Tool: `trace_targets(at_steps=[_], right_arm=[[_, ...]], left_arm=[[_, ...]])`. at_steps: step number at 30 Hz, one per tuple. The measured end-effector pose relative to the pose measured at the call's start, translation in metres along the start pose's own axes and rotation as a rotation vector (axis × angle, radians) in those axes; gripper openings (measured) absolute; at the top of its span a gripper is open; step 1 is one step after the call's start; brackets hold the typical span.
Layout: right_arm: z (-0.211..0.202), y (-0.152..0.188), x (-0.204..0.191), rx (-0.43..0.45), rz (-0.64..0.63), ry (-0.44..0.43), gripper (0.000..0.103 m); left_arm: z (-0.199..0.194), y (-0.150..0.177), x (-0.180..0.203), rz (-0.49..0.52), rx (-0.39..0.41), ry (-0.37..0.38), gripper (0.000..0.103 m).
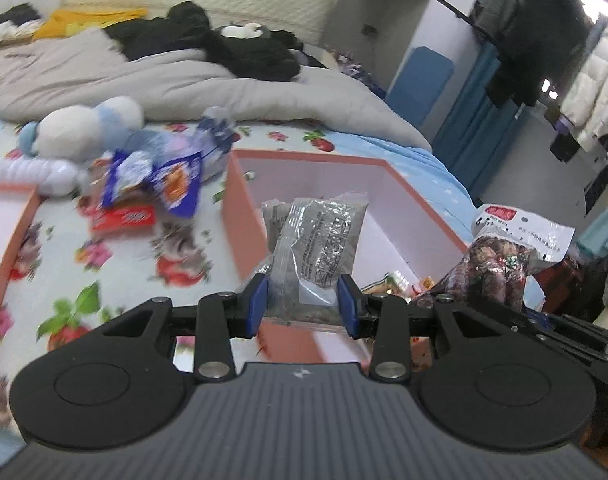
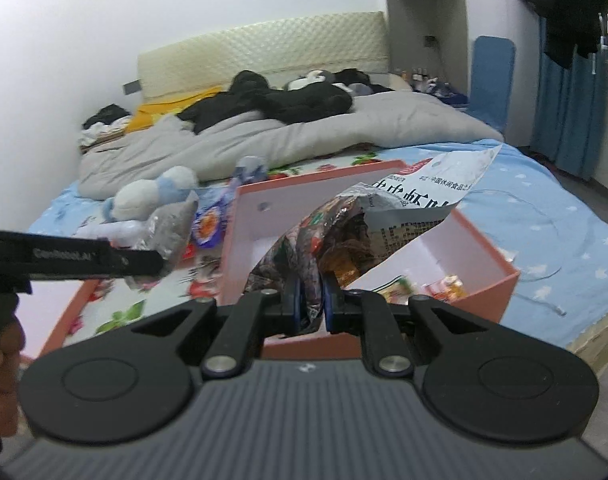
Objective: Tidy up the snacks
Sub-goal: 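Carry the candy bag and meat-strip pack with both tools over the deep pink box, then open both tools to drop the two packs into the deep pink box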
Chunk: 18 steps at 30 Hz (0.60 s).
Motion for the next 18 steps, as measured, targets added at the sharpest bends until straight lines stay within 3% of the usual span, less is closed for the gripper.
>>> trace_targets(at_steps=[10,18], right_arm=[[0.056,-0.035,0.035,-0.015,-0.002,0.055,0.015],[0.110,-0.021,0.058,-0.144,-0.041,0.082,0.015]], left_arm=[[0.073,-0.057,0.039,0.095,-0.067,0.078,0.044],[0.138,-0.055,0.054,0.171,-0.210,0.084,0.044]])
Point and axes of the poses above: each gripper's, at about its wrist camera, not at the fingertips, and z roughly the way its jaws point, x to its right, y to its underside, the point moved 9 cm from there along z, roughly the way its jaws point, and after that the axes turned 13 degrees about z, right-handed, at the moved point
